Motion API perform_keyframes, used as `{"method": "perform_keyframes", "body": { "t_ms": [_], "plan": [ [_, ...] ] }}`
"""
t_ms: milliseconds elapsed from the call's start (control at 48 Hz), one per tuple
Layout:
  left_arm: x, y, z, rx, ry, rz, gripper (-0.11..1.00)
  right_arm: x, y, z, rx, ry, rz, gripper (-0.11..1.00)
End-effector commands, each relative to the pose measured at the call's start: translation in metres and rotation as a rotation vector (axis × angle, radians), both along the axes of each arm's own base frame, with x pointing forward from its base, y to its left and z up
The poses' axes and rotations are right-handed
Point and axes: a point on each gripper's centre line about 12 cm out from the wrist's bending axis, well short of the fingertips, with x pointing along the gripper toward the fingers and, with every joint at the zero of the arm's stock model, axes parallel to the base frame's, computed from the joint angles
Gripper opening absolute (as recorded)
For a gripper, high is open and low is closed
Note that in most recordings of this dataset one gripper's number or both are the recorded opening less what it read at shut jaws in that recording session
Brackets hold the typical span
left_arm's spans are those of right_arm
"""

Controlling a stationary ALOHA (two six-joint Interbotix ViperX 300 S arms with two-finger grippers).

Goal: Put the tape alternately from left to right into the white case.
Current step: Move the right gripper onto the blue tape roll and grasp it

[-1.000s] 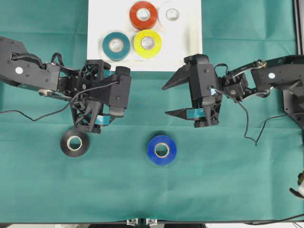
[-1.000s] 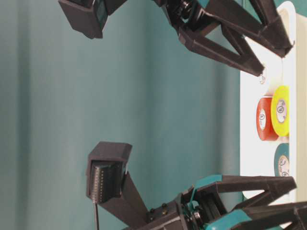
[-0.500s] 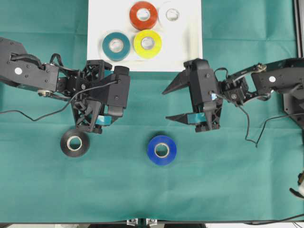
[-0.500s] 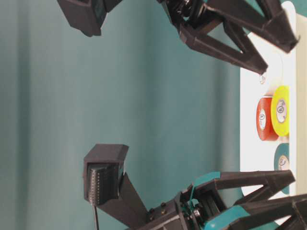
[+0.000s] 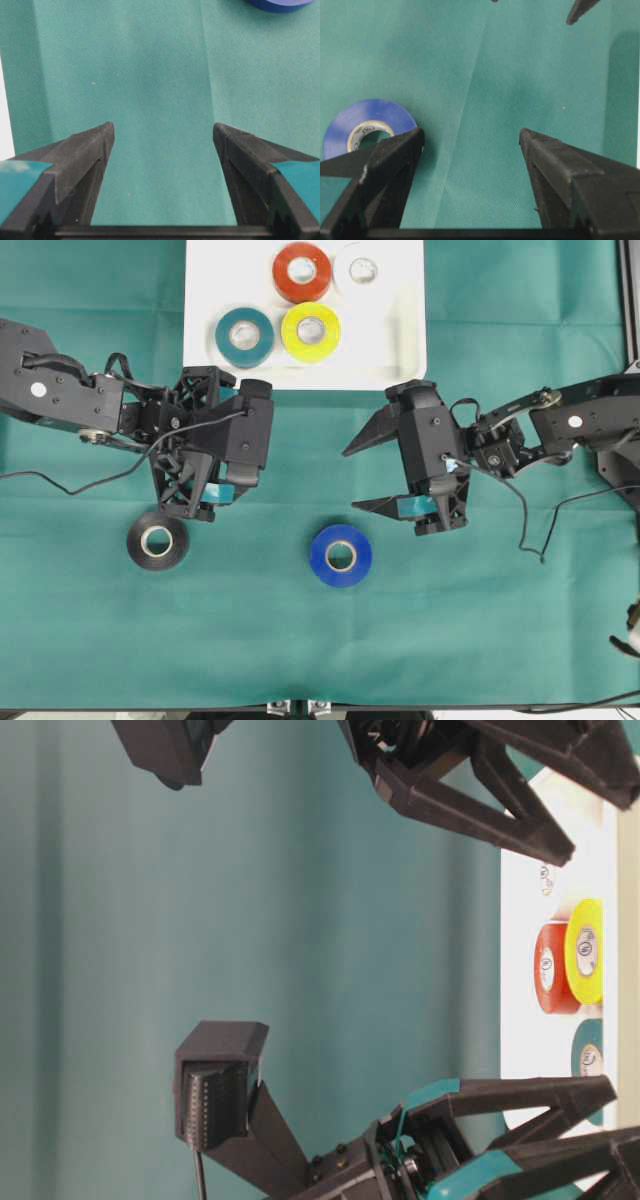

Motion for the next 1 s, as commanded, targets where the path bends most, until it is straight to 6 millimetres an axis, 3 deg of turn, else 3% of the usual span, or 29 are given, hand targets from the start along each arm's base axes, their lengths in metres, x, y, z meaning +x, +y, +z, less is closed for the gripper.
{"method": "perform_keyframes", "body": {
  "t_ms": [0,188,583,979],
  "plan": [
    [0.001,-0.001,0.014,-0.006,-0.044,-0.001,0.92,0.005,0.002,0.011,0.009,-0.034,0.002,0.82],
    [0.002,-0.001,0.015,-0.005,-0.046,-0.002,0.92,0.006,0.005,0.012,0.020,-0.031,0.000,0.82],
    [0.002,-0.001,0.015,-0.005,-0.046,-0.002,0.92,0.000,0.037,0.013,0.043,0.082,-0.039,0.81],
    [0.002,-0.001,0.014,-0.004,-0.044,-0.003,0.92,0.005,0.055,0.001,0.052,0.157,-0.062,0.81]
  ]
}}
